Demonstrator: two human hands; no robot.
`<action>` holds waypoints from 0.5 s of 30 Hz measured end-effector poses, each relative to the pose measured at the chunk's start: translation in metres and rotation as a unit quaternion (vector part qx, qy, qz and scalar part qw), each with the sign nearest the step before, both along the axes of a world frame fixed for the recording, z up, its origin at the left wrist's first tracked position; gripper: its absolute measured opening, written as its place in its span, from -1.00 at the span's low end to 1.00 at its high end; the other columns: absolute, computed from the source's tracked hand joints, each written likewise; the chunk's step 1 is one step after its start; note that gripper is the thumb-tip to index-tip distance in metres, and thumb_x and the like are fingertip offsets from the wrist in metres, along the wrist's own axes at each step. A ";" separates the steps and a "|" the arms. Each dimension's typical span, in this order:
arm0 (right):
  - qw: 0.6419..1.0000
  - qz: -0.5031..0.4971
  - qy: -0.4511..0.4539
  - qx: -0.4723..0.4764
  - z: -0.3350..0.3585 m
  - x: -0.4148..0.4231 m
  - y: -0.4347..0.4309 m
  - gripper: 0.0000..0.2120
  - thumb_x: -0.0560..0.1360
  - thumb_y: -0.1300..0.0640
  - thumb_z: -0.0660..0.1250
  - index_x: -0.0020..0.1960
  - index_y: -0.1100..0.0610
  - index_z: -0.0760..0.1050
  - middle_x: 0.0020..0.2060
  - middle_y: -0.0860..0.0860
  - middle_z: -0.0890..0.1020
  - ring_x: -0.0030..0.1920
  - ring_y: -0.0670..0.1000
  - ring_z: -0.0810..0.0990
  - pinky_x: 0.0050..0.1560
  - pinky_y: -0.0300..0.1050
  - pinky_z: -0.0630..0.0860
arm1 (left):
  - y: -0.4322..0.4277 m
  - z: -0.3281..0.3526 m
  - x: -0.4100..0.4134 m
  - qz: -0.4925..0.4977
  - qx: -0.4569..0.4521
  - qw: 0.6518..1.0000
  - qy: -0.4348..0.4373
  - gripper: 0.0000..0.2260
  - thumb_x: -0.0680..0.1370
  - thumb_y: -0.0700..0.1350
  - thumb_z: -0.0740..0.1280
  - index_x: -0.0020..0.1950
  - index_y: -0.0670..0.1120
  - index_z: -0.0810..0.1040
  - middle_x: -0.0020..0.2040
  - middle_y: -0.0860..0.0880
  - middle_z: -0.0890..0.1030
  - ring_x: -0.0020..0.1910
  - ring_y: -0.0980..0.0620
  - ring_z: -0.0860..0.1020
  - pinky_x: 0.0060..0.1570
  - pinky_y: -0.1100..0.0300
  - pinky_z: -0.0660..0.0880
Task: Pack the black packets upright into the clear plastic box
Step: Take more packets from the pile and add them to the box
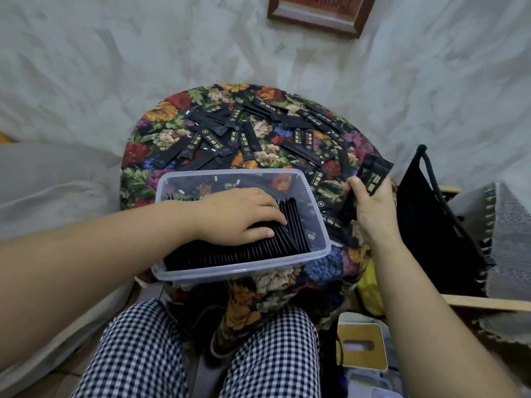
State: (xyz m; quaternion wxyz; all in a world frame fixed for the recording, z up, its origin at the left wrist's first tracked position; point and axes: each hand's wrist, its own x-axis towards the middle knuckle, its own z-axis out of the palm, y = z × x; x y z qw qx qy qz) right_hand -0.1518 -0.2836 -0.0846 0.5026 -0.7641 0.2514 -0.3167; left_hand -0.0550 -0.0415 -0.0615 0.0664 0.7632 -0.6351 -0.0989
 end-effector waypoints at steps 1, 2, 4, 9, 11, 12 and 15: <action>1.000 0.007 0.018 -0.002 -0.005 -0.004 0.001 -0.70 0.53 0.07 0.32 0.20 0.12 0.36 -0.07 0.03 0.62 -0.06 -0.08 0.62 0.05 -0.15 0.53 | 0.000 0.001 0.000 0.000 0.002 1.000 0.000 -0.65 0.63 0.07 0.09 0.41 0.07 0.35 0.37 0.04 0.38 0.37 0.08 0.26 0.33 0.26 0.12; 0.999 0.014 0.030 0.004 -0.011 -0.007 0.002 -0.72 0.53 0.05 0.33 0.18 0.08 0.37 -0.04 0.04 0.62 -0.02 -0.01 0.63 0.06 -0.07 0.55 | -0.001 0.002 0.000 0.001 0.007 1.000 -0.002 -0.64 0.63 0.07 0.09 0.41 0.07 0.35 0.38 0.04 0.38 0.37 0.08 0.26 0.32 0.27 0.11; 0.998 0.037 0.047 0.037 -0.018 -0.008 0.006 -0.84 0.56 0.12 0.30 0.10 0.03 0.36 -0.13 0.01 0.62 -0.12 -0.03 0.64 -0.05 -0.15 0.57 | -0.002 0.004 -0.001 0.002 0.018 1.000 -0.007 -0.64 0.63 0.07 0.09 0.41 0.07 0.34 0.38 0.05 0.37 0.37 0.08 0.26 0.31 0.28 0.11; 0.997 0.043 0.058 0.011 -0.017 -0.006 0.013 -0.87 0.58 0.19 0.26 0.11 0.13 0.37 -0.20 0.01 0.60 -0.28 -0.09 0.62 -0.19 -0.21 0.53 | -0.003 0.007 -0.002 0.003 0.030 0.999 -0.013 -0.64 0.63 0.08 0.08 0.41 0.08 0.33 0.38 0.05 0.36 0.37 0.08 0.26 0.33 0.23 0.14; 0.999 0.021 0.029 0.040 -0.010 -0.005 0.012 -0.91 0.59 0.19 0.23 0.08 0.13 0.35 -0.26 0.00 0.56 -0.32 -0.03 0.58 -0.24 -0.11 0.53 | -0.003 0.007 -0.002 0.003 0.030 0.999 -0.013 -0.65 0.63 0.08 0.08 0.41 0.09 0.33 0.38 0.05 0.36 0.37 0.07 0.27 0.33 0.23 0.15; 0.998 0.014 0.014 0.060 -0.005 -0.005 0.012 -0.93 0.60 0.18 0.22 0.06 0.11 0.34 -0.28 0.00 0.53 -0.36 -0.03 0.55 -0.30 -0.10 0.52 | -0.003 0.007 -0.002 0.002 0.030 0.999 -0.013 -0.65 0.63 0.08 0.08 0.41 0.09 0.33 0.38 0.06 0.36 0.37 0.07 0.27 0.33 0.23 0.15; 0.996 0.042 0.026 0.079 0.017 -0.005 0.020 -0.92 0.60 0.15 0.21 -0.05 0.01 0.34 -0.35 -0.01 0.46 -0.48 -0.06 0.40 -0.44 -0.15 0.41 | -0.002 0.007 -0.002 0.003 0.029 0.999 -0.014 -0.65 0.63 0.09 0.07 0.41 0.10 0.32 0.38 0.06 0.36 0.37 0.08 0.26 0.33 0.22 0.15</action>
